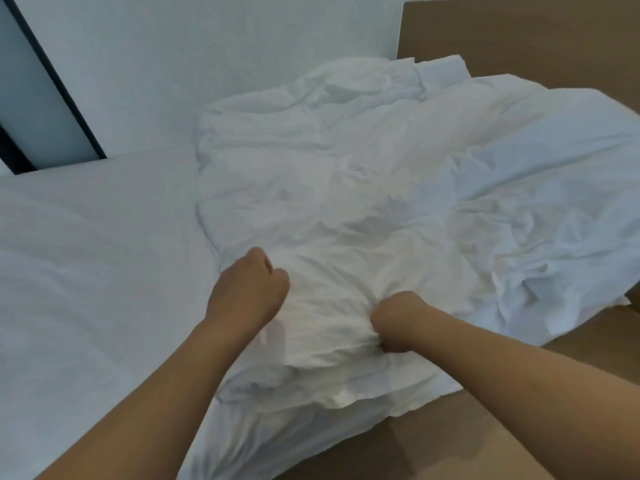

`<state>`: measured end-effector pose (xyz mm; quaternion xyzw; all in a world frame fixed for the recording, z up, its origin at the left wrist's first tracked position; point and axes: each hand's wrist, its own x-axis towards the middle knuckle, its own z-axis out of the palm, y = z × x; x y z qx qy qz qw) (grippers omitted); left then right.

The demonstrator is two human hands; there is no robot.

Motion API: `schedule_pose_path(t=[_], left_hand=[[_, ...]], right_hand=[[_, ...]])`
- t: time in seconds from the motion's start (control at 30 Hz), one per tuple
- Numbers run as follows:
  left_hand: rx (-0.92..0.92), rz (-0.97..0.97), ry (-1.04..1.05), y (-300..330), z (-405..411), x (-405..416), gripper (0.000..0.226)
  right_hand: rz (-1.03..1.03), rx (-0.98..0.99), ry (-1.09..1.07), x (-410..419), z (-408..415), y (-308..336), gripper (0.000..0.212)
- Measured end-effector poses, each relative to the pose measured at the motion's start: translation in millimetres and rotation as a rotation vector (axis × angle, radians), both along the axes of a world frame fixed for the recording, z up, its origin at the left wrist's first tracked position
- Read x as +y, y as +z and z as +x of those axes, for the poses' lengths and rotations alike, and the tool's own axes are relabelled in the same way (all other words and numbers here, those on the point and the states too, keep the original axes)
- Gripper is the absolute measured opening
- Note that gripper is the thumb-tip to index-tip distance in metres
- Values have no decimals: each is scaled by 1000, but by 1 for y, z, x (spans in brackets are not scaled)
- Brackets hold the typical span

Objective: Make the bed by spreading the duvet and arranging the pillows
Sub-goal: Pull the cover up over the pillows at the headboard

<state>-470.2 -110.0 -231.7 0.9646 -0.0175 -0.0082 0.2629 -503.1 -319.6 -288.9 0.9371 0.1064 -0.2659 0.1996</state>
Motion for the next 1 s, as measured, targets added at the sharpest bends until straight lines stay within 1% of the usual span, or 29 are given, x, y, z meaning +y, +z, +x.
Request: schedule_pose_path(t=[0.03,0.07,0.1,0.13,0.17,0.2,0.27,0.3,0.33,0.37,0.43,0.47,0.5,0.53,0.57,0.6,0.63,0.67,0.7,0.73,0.77,0.8,0.83,0.87,0.9,0.93,0.97,1.0], left_hand=[[114,-16,83,-16,9,12,42],[312,-126,185,-29,16,21,68],[516,-301,259,-40,19,29,90],[695,-453,289,-49,19,36,101],[831,-542,249,-54,18,42,101],[910,-565,174,-57,16,46,96],[918,-482,62,-61,13,52,81],[826,-467,48,-61,13,55,70],[654,-519,74,-59,14,57,56],[467,-593,139,-54,17,59,42],[91,-720,233,-34,18,66,24],[-16,-738,253,-24,15,68,21],[-41,-707,267,-21,11,72,23],[20,-633,279,-26,6,78,32],[189,-504,292,-36,-2,86,45],[451,-345,296,-48,-11,96,60],[751,-200,277,-53,-22,103,74],[960,-86,236,-58,-23,112,87],[1038,-22,211,-60,-17,115,98],[1021,-34,208,-61,-4,118,102],[918,-141,228,-65,18,120,101],[818,-325,256,-70,46,123,97],[772,-552,266,-71,72,121,93],[770,-780,246,-72,94,117,90],[788,-950,236,-78,111,111,88],[788,-1052,261,-87,125,105,86],[775,-1086,317,-94,133,98,85],[760,-1073,377,-103,146,94,86]], right_hand=[[-33,38,12,8,0,-7,26],[-81,91,19,13,0,-14,24],[-126,137,19,18,2,-18,25],[-162,172,10,23,4,-19,29],[-180,200,2,26,8,-19,36],[-190,245,-12,27,11,-17,46],[-177,388,-94,31,12,-13,67],[-159,427,-133,34,12,-12,73],[-132,416,-138,36,11,-13,73],[-96,366,-117,39,11,-13,66],[21,192,-37,48,14,-17,51],[90,125,6,52,16,-21,47],[108,108,31,55,17,-25,43],[88,127,51,57,16,-26,39],[38,184,60,59,14,-29,35],[-19,253,63,60,11,-34,35],[-89,338,52,60,10,-39,40],[-151,448,13,62,11,-37,48],[-156,557,-66,63,17,-30,58],[-82,641,-191,64,27,-19,66],[47,684,-310,67,39,-8,69],[186,680,-374,70,50,6,68],[308,625,-391,75,60,17,65],[384,524,-355,83,69,24,65],[408,408,-281,92,73,26,66],[402,321,-207,101,74,24,66],[384,275,-149,110,72,15,68],[344,271,-114,118,70,6,71]])
